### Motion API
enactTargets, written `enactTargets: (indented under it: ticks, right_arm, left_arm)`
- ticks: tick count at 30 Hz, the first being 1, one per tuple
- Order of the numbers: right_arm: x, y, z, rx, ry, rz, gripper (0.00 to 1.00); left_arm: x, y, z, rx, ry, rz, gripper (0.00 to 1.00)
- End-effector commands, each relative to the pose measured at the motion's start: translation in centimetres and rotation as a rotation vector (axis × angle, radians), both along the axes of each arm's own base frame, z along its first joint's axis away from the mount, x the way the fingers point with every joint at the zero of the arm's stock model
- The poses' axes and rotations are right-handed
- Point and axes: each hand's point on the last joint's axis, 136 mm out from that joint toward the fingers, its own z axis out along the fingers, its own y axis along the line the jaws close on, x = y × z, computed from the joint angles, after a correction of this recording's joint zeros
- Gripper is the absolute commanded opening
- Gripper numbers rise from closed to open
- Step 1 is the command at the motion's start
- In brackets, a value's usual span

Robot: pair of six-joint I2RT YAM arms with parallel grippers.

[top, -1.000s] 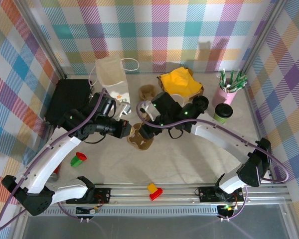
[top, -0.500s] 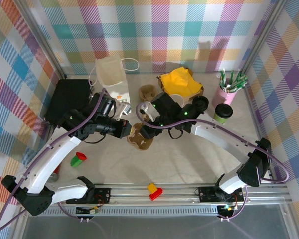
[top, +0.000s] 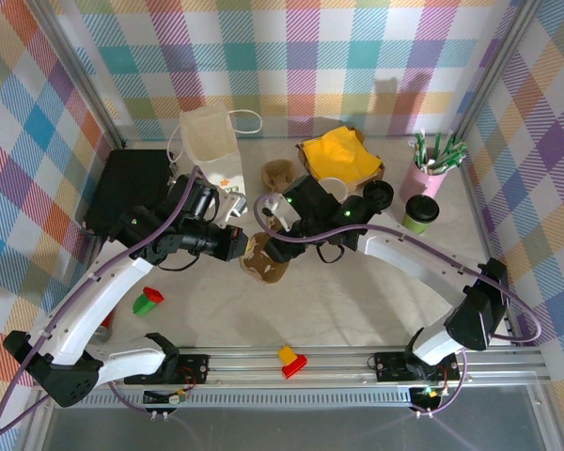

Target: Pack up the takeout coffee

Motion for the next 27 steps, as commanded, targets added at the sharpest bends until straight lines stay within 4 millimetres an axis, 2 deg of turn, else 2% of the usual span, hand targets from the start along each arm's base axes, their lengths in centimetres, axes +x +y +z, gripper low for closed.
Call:
enactTargets:
  ticks: [1, 8, 9, 12, 14, 18, 23, 27]
  right_arm:
    - [-0.3, 0.3, 0.3, -0.005, -0.003, 0.028, 0.56]
    - [-0.2, -0.1, 0.7, -0.009, -0.014, 0.007, 0.48]
    - [-0.3, -0.2, 0.7, -0.011, -0.014, 0.005, 0.47]
    - [-0.4, -0.6, 0.6, -0.016, -0.006, -0.005, 0.46]
    - [-0.6, -0.8, 0.5, -0.016, -0.003, -0.012, 0.46]
    - [-1.0, -1.6, 0.3, -0.008, -0.001, -0.036, 0.45]
    - [-1.7, -2.5, 0.0, 0.009, 0.010, -0.060, 0.44]
    - [-2.3, -3.3, -0.3, 0.011, 0.023, -0.078, 0.43]
  left_arm:
    - [0.0, -0.1, 0.9, -0.025, -0.013, -0.007, 0.00]
    - [0.0, -0.1, 1.4, -0.036, -0.023, -0.004, 0.00]
    - [0.1, -0.1, 1.6, -0.037, -0.028, 0.000, 0.07]
    - [0.5, 0.3, 2.8, -0.040, -0.063, 0.036, 0.36]
    - [1.3, 1.1, 3.6, -0.024, -0.095, 0.096, 0.44]
    - [3.9, 3.9, 5.2, 0.062, -0.177, 0.276, 0.53]
    - [8.7, 8.0, 7.0, 0.167, -0.225, 0.551, 0.53]
    - [12.3, 10.7, 7.7, 0.136, -0.208, 0.727, 0.52]
